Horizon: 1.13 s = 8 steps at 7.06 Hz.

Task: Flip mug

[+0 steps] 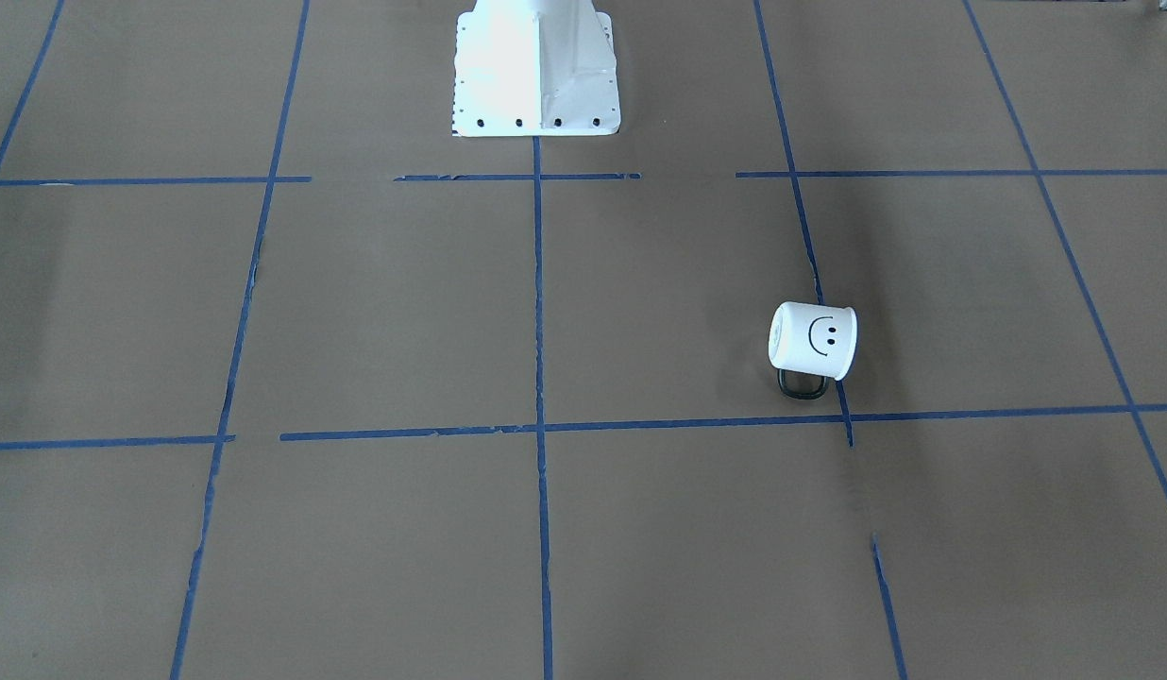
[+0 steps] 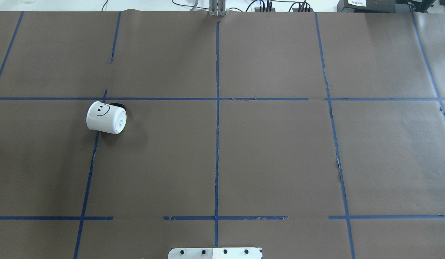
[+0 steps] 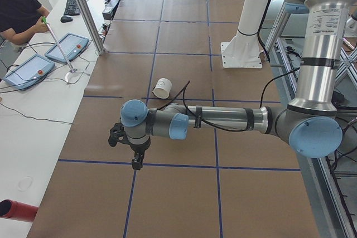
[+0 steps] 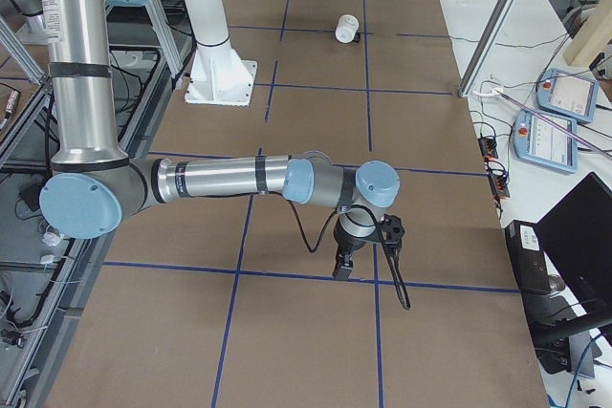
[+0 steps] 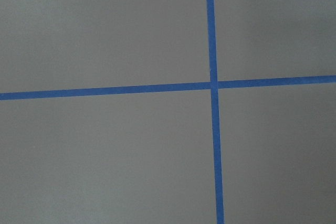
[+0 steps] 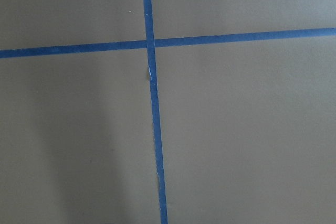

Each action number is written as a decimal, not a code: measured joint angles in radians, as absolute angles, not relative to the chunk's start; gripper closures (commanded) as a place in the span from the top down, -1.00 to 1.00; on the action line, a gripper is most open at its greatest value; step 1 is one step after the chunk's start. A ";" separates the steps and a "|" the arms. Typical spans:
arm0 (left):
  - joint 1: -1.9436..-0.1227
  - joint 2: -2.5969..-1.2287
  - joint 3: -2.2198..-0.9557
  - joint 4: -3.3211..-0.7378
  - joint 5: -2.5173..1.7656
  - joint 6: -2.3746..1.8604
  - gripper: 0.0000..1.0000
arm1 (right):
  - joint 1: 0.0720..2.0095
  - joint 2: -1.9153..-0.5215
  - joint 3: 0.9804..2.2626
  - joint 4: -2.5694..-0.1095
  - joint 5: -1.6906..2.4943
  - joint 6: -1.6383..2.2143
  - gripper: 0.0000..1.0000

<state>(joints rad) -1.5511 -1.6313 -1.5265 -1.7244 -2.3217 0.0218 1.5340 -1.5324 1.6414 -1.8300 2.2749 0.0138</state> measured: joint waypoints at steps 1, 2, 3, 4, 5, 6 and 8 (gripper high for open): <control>-1.548 -1.631 -1.528 -1.780 -2.331 0.008 1.00 | 1.534 -1.532 1.641 -1.830 2.275 0.014 1.00; -1.537 -1.632 -1.532 -1.833 -2.355 -0.040 1.00 | 1.534 -1.532 1.641 -1.830 2.275 0.014 1.00; -1.509 -1.632 -1.534 -1.922 -2.387 -0.146 1.00 | 1.534 -1.532 1.641 -1.830 2.275 0.014 1.00; -1.470 -1.632 -1.533 -2.036 -2.405 -0.275 1.00 | 1.534 -1.532 1.641 -1.830 2.275 0.014 1.00; -1.422 -1.632 -1.532 -2.150 -2.411 -0.405 1.00 | 1.534 -1.532 1.641 -1.830 2.275 0.014 1.00; -1.377 -1.632 -1.528 -2.260 -2.414 -0.536 1.00 | 1.534 -1.533 1.641 -1.830 2.275 0.014 1.00; -1.285 -1.631 -1.476 -2.519 -2.414 -0.788 1.00 | 1.534 -1.533 1.641 -1.830 2.275 0.014 1.00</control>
